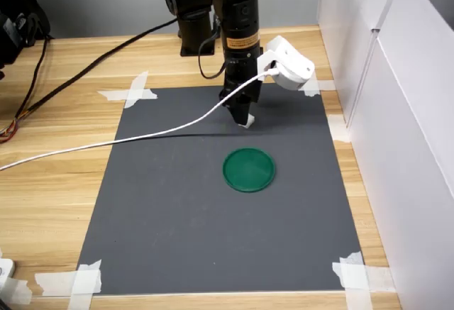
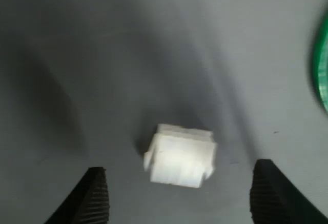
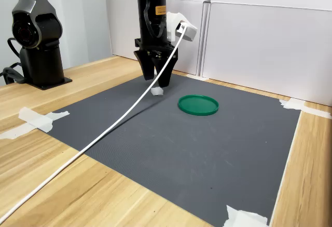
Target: Grasp a white terminal and put it in the green lid.
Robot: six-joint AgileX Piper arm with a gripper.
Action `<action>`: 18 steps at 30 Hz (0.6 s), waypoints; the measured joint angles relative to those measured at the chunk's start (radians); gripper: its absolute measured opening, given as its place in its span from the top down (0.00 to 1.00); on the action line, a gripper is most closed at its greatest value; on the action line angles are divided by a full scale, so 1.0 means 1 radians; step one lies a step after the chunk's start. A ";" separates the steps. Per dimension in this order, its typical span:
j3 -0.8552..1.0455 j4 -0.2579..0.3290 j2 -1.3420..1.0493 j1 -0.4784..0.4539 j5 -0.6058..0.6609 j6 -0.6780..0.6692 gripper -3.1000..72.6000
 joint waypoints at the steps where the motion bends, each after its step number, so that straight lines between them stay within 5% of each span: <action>1: 0.000 -0.011 0.009 0.001 -0.001 0.002 0.06; 11: 0.000 -0.028 0.079 0.002 -0.023 0.010 0.10; 18: 0.000 -0.028 0.081 0.002 -0.034 0.010 0.48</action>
